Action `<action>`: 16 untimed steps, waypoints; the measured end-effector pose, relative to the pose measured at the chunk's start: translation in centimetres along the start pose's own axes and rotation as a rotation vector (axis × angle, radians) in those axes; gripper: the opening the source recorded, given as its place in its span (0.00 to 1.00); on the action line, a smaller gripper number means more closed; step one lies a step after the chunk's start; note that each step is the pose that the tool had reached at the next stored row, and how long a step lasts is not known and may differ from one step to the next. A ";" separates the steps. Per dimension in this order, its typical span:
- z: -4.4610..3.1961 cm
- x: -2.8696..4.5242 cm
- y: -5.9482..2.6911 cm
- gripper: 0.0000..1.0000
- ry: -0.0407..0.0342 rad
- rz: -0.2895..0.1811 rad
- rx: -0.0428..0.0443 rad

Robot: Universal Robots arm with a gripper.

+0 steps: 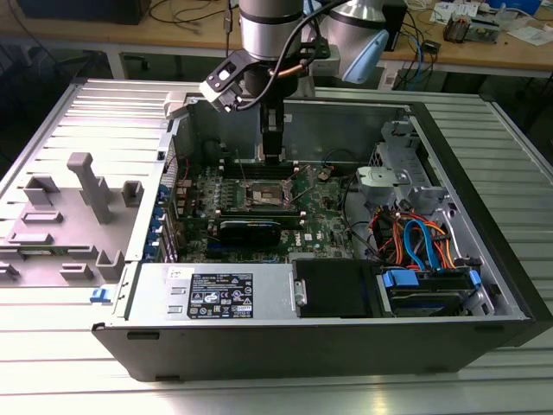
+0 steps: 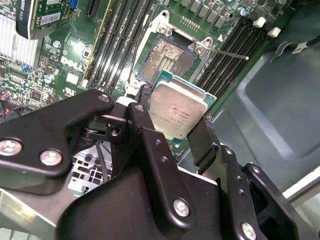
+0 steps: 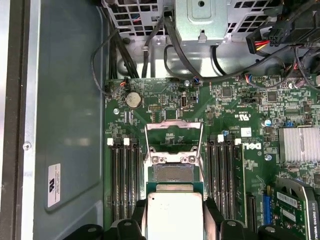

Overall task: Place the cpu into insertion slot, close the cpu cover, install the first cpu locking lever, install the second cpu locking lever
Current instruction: 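Place the cpu into insertion slot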

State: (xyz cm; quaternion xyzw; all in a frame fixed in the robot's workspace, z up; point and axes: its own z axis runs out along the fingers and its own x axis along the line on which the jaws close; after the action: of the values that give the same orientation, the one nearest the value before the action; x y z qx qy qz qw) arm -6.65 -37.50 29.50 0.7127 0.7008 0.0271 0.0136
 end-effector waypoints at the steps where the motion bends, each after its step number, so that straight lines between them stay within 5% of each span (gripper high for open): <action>1: 0.06 0.00 -0.06 0.54 0.0000 0.000 0.0000; 16: 0.06 0.00 -0.31 0.54 -0.0001 0.006 -0.0003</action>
State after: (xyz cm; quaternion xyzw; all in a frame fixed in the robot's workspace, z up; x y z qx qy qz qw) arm -6.96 -37.50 29.42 0.7148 0.6986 0.0272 0.0137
